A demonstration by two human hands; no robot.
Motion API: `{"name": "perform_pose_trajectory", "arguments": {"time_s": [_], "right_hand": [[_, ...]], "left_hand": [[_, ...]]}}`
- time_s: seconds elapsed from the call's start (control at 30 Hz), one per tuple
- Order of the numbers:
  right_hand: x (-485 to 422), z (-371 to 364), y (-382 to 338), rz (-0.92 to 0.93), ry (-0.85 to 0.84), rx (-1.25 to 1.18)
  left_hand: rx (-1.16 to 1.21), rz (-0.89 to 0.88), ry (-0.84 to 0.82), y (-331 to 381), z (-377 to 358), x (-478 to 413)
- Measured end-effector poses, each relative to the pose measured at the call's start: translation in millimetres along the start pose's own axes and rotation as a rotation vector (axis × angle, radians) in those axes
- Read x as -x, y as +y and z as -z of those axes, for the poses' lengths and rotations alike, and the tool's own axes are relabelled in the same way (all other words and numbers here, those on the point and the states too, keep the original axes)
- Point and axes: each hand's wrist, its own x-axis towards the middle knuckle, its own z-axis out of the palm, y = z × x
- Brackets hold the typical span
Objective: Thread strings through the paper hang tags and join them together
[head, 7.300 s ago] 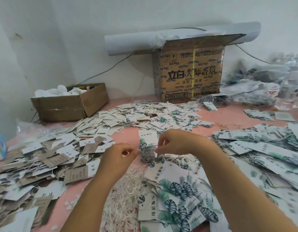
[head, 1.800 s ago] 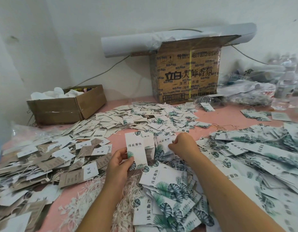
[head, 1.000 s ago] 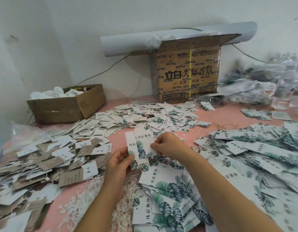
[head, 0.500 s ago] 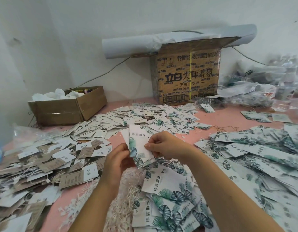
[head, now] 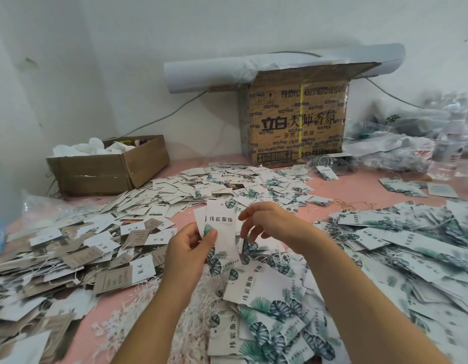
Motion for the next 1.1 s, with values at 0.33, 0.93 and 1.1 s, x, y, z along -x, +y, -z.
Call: {"name": "perform_pose_trajectory", "arguments": {"time_s": [0.33,0.93,1.1], "right_hand": [[-0.5,8.3,5.9,0.025,0.003,0.302],[2.9,3.2,-7.7,0.300,0.245,0.131],[3.1,-0.2,-9.0,0.309,0.209,0.136]], "left_hand": [[-0.038,0.026,0.003,3.0,-0.6,1.0],[-0.080,0.137,-0.033,-1.5,-0.6,-0.7],[-0.057,0.160,-0.033,0.9,-2.3,-0.3]]}}
